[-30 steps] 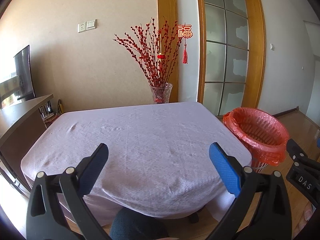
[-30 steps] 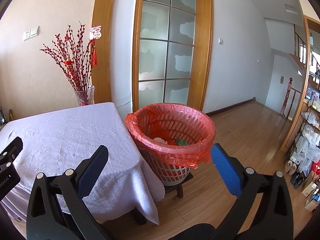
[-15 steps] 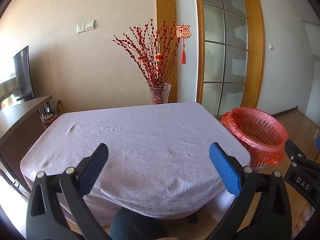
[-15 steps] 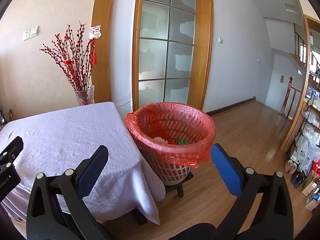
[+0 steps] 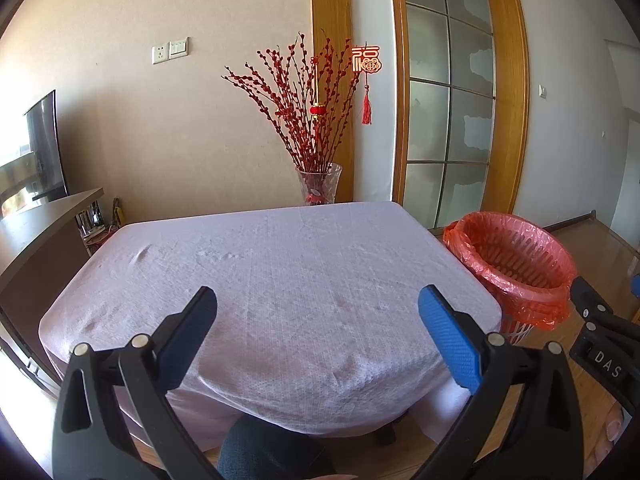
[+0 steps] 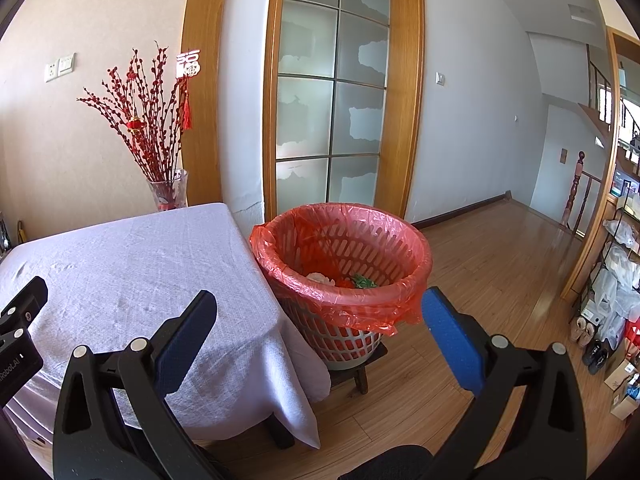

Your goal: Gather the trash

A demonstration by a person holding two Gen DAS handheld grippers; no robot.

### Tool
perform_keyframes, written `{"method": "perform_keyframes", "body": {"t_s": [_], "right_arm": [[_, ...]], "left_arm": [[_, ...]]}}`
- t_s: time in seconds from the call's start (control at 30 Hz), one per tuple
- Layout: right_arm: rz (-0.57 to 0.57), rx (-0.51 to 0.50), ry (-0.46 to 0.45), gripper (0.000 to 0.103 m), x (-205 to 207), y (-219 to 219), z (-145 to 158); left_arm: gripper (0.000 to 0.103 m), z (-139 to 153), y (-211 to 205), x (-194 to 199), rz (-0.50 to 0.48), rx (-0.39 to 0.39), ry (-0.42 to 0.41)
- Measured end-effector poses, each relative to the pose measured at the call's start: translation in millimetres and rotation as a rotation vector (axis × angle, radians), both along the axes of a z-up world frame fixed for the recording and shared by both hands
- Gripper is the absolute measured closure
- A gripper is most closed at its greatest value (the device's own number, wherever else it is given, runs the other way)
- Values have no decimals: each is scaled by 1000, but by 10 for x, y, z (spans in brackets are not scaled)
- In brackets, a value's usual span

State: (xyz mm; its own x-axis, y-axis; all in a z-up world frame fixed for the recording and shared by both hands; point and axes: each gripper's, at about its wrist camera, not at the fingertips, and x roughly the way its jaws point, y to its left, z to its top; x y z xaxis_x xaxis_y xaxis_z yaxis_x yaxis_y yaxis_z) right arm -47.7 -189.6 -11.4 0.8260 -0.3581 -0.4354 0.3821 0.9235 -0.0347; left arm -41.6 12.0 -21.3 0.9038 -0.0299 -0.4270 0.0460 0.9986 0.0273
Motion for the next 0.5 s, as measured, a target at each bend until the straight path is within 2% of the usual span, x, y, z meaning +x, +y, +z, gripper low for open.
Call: {"method": "perform_keyframes", "body": {"t_s": [0.5], "right_arm": [[4, 0, 2, 2, 18, 6, -19]], "left_arm": [[4, -36, 8, 58, -1, 3, 17]]}}
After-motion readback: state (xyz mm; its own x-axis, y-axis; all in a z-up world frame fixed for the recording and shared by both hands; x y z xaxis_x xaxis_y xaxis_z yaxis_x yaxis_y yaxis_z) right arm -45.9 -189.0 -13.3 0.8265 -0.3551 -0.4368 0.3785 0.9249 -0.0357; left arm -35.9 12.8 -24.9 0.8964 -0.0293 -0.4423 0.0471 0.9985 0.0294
